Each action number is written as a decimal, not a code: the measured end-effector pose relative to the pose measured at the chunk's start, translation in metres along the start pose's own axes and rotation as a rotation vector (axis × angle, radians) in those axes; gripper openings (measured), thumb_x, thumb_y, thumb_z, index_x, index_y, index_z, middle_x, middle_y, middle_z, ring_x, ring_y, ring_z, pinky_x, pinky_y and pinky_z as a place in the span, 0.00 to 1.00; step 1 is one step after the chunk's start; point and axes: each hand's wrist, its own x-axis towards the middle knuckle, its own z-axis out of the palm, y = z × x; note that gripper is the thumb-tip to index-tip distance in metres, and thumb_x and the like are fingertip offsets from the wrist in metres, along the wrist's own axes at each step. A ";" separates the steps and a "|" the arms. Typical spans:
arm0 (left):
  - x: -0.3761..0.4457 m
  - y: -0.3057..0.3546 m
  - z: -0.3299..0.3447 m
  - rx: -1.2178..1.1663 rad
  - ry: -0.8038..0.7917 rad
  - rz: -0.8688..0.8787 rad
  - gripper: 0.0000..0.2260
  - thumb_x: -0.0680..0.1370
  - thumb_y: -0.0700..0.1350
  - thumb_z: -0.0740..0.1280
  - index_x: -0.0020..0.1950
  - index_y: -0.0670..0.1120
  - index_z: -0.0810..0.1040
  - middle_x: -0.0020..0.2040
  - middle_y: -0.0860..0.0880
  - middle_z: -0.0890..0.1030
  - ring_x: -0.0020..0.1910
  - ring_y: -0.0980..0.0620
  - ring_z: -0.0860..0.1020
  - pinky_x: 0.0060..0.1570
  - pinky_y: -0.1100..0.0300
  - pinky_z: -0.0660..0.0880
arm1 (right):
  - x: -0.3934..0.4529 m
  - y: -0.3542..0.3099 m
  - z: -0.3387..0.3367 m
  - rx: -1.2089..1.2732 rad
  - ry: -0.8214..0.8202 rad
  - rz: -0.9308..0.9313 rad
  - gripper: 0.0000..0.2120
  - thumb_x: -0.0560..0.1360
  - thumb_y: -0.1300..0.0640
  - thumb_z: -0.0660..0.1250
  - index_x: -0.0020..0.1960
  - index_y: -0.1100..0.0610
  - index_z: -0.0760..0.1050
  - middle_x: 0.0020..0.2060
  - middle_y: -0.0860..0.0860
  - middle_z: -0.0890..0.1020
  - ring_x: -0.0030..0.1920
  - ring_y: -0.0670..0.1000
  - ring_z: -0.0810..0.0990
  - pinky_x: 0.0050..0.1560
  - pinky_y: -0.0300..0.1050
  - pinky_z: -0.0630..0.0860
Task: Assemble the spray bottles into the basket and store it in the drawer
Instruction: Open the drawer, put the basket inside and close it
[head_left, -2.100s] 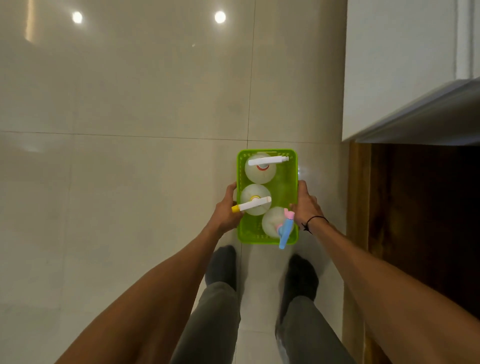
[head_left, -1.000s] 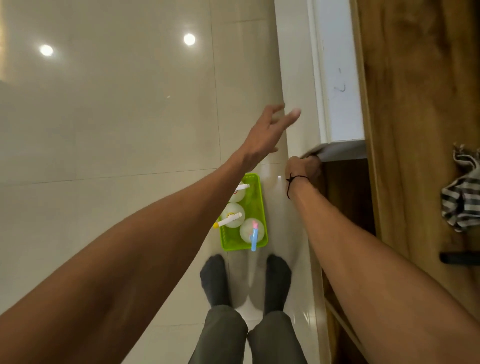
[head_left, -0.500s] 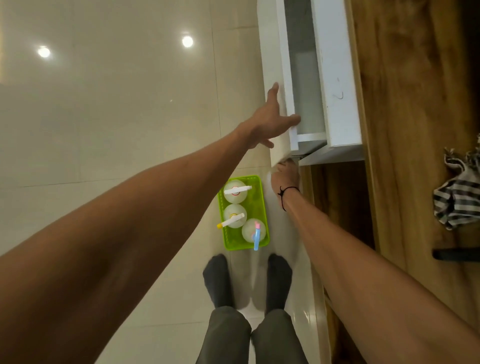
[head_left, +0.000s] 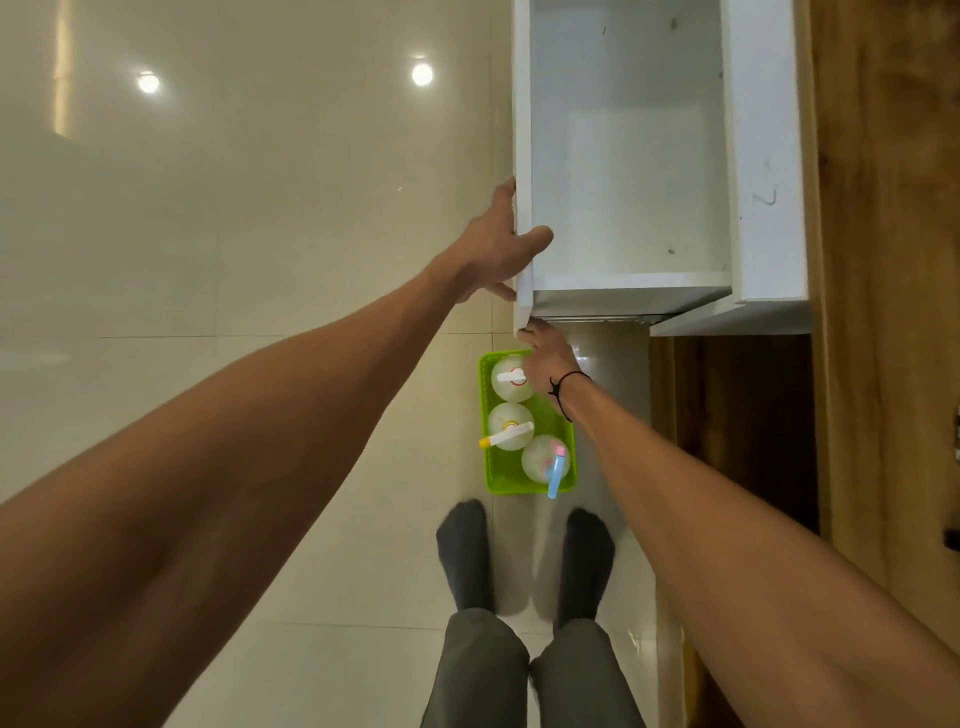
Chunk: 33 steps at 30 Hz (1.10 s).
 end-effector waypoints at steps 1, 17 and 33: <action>-0.001 -0.005 -0.005 0.001 0.012 0.006 0.35 0.82 0.49 0.64 0.85 0.53 0.48 0.71 0.43 0.75 0.62 0.41 0.81 0.49 0.41 0.86 | 0.000 -0.002 0.006 -0.008 -0.015 -0.005 0.37 0.73 0.76 0.53 0.78 0.55 0.67 0.74 0.55 0.75 0.76 0.56 0.70 0.71 0.54 0.74; -0.022 -0.062 -0.069 0.011 0.180 0.009 0.31 0.78 0.48 0.64 0.82 0.51 0.61 0.55 0.49 0.82 0.53 0.44 0.84 0.45 0.44 0.87 | -0.011 -0.043 0.078 -0.065 -0.151 -0.017 0.37 0.73 0.73 0.50 0.80 0.52 0.62 0.75 0.51 0.72 0.77 0.54 0.67 0.76 0.51 0.68; -0.031 -0.086 -0.078 0.005 0.310 0.031 0.24 0.79 0.50 0.64 0.75 0.49 0.71 0.49 0.57 0.81 0.48 0.55 0.82 0.44 0.59 0.80 | -0.019 -0.064 0.093 -0.055 -0.190 -0.062 0.36 0.74 0.72 0.50 0.79 0.52 0.63 0.74 0.52 0.73 0.73 0.54 0.71 0.60 0.43 0.71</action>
